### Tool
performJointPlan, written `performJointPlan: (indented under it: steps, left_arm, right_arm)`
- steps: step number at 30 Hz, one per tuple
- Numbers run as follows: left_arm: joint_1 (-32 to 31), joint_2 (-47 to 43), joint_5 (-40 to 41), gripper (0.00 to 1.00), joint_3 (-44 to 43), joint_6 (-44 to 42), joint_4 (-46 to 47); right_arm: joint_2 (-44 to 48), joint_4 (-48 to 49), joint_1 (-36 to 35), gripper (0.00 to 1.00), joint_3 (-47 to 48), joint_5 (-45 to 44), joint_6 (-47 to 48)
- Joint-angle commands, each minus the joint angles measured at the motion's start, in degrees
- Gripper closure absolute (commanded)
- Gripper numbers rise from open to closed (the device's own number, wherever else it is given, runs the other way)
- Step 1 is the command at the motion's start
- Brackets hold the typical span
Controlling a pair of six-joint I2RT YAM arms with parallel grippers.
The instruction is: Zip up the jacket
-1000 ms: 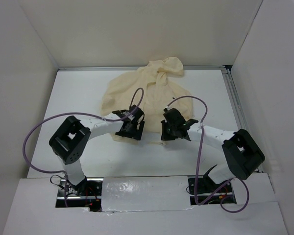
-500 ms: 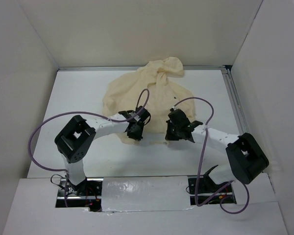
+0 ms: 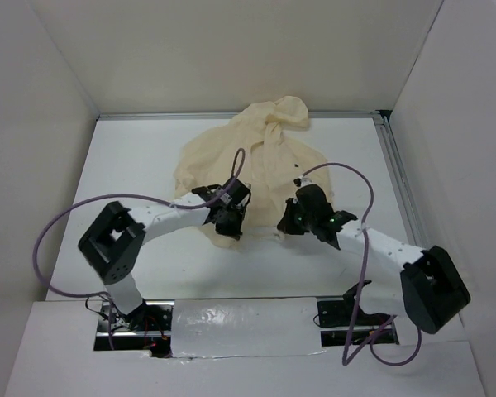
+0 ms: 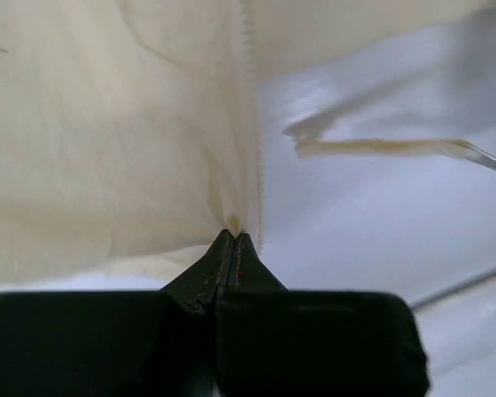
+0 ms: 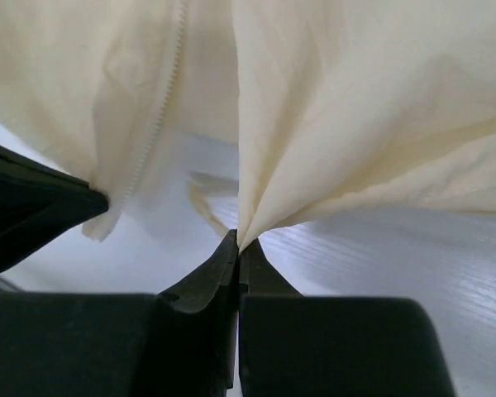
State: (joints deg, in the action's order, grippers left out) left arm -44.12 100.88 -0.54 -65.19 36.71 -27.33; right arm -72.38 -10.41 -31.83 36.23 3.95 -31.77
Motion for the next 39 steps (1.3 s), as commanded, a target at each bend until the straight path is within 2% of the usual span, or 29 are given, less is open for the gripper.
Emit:
performJointPlan:
  steps: [1, 3, 4, 9, 10, 12, 15, 17, 18, 22, 26, 34, 39]
  left_arm:
    - [-0.4, -13.8, 0.2, 1.00, -2.1, -0.1, 0.6]
    - [-0.4, -21.3, 0.3, 1.00, -2.5, -0.8, 4.1]
    - [-0.4, -25.3, 0.3, 1.00, -2.7, -1.7, 5.3]
    - [-0.4, -34.2, 0.2, 1.00, -0.8, -2.7, 14.4]
    - [-0.4, -35.2, 0.2, 1.00, 0.7, -3.1, 16.0]
    - [-0.4, -37.6, 0.2, 1.00, 2.3, -3.1, 20.6]
    - [-0.4, -39.1, -0.1, 1.00, 4.2, -0.9, 24.2]
    - [-0.5, -39.6, 0.1, 1.00, 6.9, 2.2, 28.9]
    - [-0.5, -39.8, 0.0, 1.00, 8.9, 4.1, 32.2]
    - [-0.4, -37.9, -0.6, 1.00, 11.7, 9.8, 37.0]
    - [-0.5, -34.4, 0.2, 1.00, 11.1, 10.9, 39.1]
    - [-1.2, -27.3, -0.1, 1.00, 6.7, 13.0, 37.2]
    - [-3.6, -27.3, -3.9, 1.00, 6.0, 11.7, 37.3]
  right_arm:
    - [8.2, 9.7, 1.0, 1.00, -1.9, 3.3, 1.5]
    - [13.6, 10.1, 1.2, 1.00, -2.4, 2.9, 3.2]
    - [15.8, 14.0, 1.3, 1.00, -3.3, 2.9, 5.5]
    - [31.5, 25.4, 1.3, 1.00, -8.0, 5.8, 10.3]
    - [33.2, 30.0, 1.2, 1.00, -8.8, 6.0, 10.5]
    - [36.7, 33.1, 1.3, 1.00, -9.9, 6.4, 10.2]
    - [36.6, 32.9, 1.8, 1.00, -8.7, 5.6, 6.9]
    - [35.2, 34.3, 2.0, 1.00, -8.8, 9.1, 5.2]
    - [34.8, 37.5, 2.0, 1.00, -9.8, 10.7, 1.7]
    - [32.2, 49.2, 1.8, 1.00, -14.8, 16.3, -1.4]
    - [30.5, 45.8, 1.9, 1.00, -12.9, 16.7, -0.5]
    - [29.1, 47.2, 1.1, 1.00, -12.7, 14.3, -1.8]
    - [25.7, 42.9, -0.9, 1.00, -10.1, 6.9, 0.6]
